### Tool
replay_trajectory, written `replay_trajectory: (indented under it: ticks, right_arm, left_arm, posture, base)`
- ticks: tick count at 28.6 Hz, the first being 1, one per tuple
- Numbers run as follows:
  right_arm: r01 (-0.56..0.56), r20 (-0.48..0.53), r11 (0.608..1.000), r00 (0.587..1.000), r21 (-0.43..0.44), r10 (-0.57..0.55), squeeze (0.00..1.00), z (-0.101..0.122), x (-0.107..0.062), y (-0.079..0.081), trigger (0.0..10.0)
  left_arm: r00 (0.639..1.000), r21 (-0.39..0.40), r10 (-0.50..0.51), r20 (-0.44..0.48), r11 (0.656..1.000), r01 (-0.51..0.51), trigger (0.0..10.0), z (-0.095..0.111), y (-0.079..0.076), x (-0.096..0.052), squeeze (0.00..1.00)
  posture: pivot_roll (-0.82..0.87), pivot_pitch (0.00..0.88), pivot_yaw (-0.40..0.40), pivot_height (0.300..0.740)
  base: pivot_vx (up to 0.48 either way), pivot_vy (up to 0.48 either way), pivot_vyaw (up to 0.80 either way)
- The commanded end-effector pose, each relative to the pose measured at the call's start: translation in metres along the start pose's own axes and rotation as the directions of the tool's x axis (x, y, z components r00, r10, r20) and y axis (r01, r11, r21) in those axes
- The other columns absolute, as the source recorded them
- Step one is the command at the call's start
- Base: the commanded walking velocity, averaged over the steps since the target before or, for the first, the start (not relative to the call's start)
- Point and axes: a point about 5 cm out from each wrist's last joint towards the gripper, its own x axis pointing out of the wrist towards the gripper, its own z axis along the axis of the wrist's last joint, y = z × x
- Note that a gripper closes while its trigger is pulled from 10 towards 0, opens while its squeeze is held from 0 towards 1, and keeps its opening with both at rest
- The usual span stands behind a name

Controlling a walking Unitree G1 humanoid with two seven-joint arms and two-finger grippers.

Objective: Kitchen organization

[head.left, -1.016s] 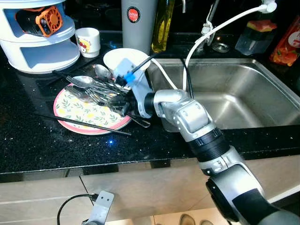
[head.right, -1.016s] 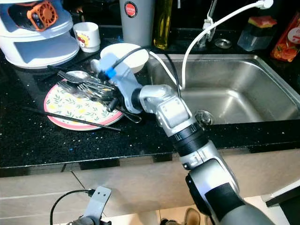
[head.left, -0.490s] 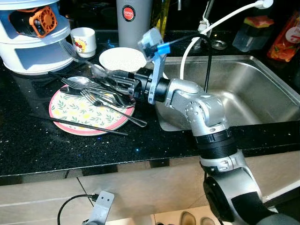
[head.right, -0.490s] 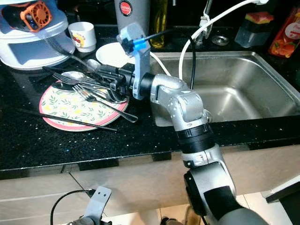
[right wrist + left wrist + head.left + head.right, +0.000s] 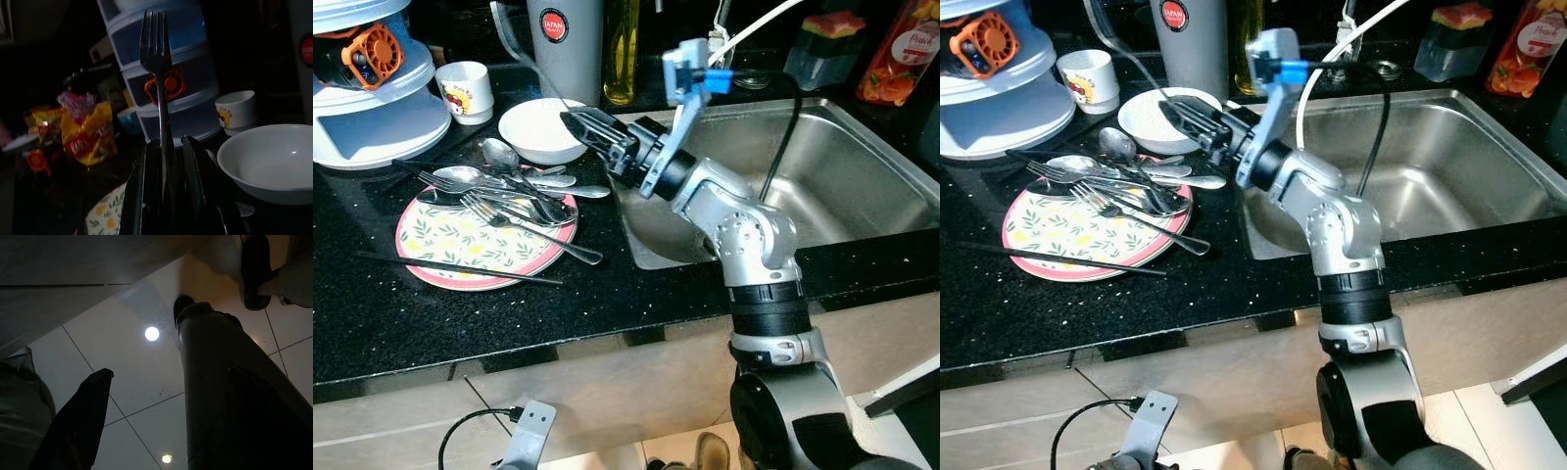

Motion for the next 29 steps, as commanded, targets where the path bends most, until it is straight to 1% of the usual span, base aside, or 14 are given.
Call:
replay_trajectory:
  ticks: [1,6,8,11,19,29]
  right_arm:
    - [-0.001,0.052,1.000,0.999,0.004,0.001,0.00,0.004,-0.002,0.003,10.0]
    - [0.006,0.075,1.000,0.997,0.026,-0.008,0.00,0.005,-0.004,0.003,10.0]
    - [0.021,0.136,0.998,0.990,0.059,-0.029,0.00,0.011,-0.007,0.002,10.0]
    - [0.024,0.179,0.996,0.983,0.087,-0.040,0.00,0.016,-0.009,0.002,10.0]
    - [0.032,0.201,0.993,0.978,0.111,-0.054,0.00,0.017,-0.012,0.003,10.0]
    - [0.023,0.215,0.993,0.975,0.120,-0.048,0.00,0.021,-0.010,0.004,10.0]
  left_arm:
    - [0.992,0.033,-0.026,-0.123,0.999,0.030,10.0,-0.030,-0.007,0.001,0.00]
    - [0.992,0.032,-0.027,-0.126,0.999,0.031,10.0,-0.031,-0.006,0.001,0.00]
    - [0.991,0.028,-0.029,-0.130,0.999,0.033,10.0,-0.033,-0.006,0.000,0.00]
    - [0.991,0.025,-0.030,-0.131,0.999,0.033,10.0,-0.034,-0.006,0.000,0.00]
    - [0.990,0.022,-0.032,-0.135,0.999,0.036,10.0,-0.036,-0.007,0.000,0.00]
    - [0.991,0.026,-0.029,-0.134,0.999,0.033,10.0,-0.036,-0.006,0.000,0.00]
  posture:
    - [-0.06,0.105,0.008,0.740]
    - [-0.06,0.110,0.010,0.740]
    - [-0.05,0.120,0.008,0.740]
    - [-0.05,0.124,0.007,0.740]
    - [-0.05,0.141,0.012,0.740]
    - [-0.07,0.141,0.016,0.740]
  base:
    - [0.000,0.000,0.00]
    - [0.000,0.000,0.00]
    - [0.000,0.000,0.00]
    - [0.000,0.000,0.00]
    - [0.000,0.000,0.00]
    - [0.000,0.000,0.00]
